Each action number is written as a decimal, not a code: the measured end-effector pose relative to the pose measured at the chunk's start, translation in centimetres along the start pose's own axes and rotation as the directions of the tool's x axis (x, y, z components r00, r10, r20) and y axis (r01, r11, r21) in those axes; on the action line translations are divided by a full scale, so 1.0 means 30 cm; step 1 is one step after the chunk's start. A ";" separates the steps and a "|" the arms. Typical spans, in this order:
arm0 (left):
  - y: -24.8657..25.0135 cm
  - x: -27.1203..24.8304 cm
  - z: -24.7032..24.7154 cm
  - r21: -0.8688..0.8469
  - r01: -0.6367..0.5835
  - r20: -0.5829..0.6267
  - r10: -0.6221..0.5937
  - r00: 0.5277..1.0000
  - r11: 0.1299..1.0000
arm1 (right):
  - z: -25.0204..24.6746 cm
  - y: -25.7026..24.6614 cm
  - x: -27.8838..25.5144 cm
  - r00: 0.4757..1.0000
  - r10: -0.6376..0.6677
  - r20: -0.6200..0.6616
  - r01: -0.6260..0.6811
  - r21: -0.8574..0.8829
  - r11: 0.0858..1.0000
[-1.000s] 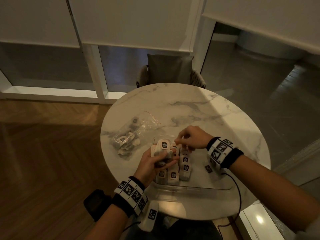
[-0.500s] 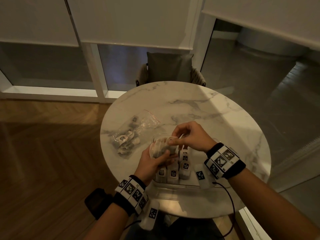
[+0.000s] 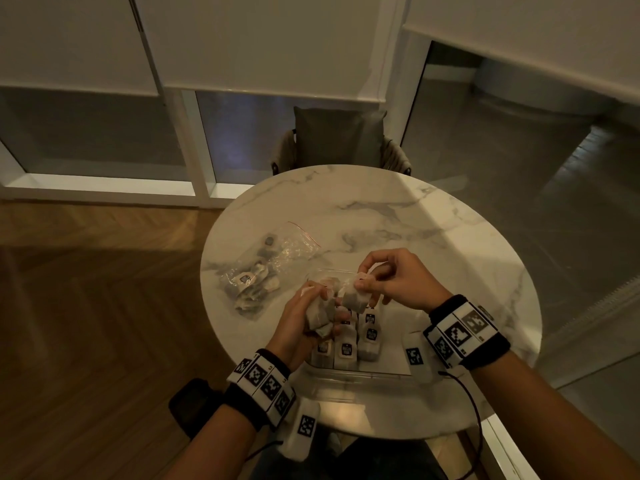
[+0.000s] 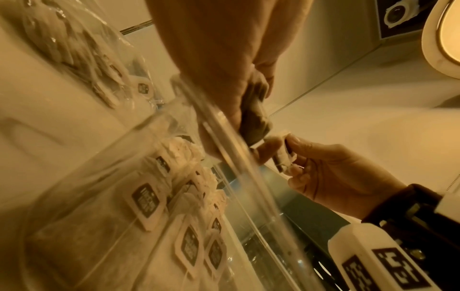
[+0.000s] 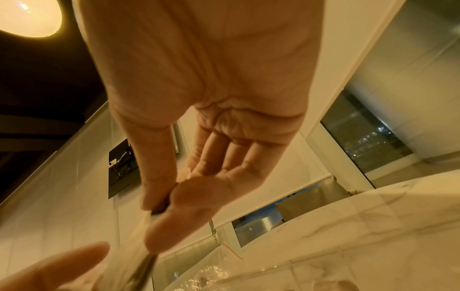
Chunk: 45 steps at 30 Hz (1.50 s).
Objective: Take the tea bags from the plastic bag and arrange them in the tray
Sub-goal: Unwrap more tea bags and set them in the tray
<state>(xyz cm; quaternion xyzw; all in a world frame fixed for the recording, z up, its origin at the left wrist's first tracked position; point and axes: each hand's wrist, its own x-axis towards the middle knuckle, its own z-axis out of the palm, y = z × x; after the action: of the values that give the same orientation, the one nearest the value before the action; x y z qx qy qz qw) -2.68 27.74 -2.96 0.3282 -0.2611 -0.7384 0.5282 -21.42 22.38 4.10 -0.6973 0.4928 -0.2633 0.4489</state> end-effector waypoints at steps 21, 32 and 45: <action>-0.053 0.006 -0.011 0.368 -0.142 -0.029 0.164 0.986 0.919 | 0.071 0.087 -0.119 0.973 0.088 -0.215 -0.030 0.257 0.966; -0.054 0.004 -0.014 0.393 -0.158 -0.007 0.174 0.985 0.906 | 0.127 0.101 -0.140 0.930 0.110 -0.350 0.008 0.319 0.948; -0.048 0.000 -0.001 0.268 -0.185 -0.057 0.207 0.977 0.945 | 0.157 0.107 -0.146 0.971 0.096 -0.220 -0.010 0.362 0.932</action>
<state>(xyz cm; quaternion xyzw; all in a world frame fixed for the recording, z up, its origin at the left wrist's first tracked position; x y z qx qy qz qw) -3.53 28.19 -4.03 0.3983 -0.3649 -0.6267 0.5617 -20.70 27.81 -0.56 -0.5541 0.5047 -0.4166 0.5145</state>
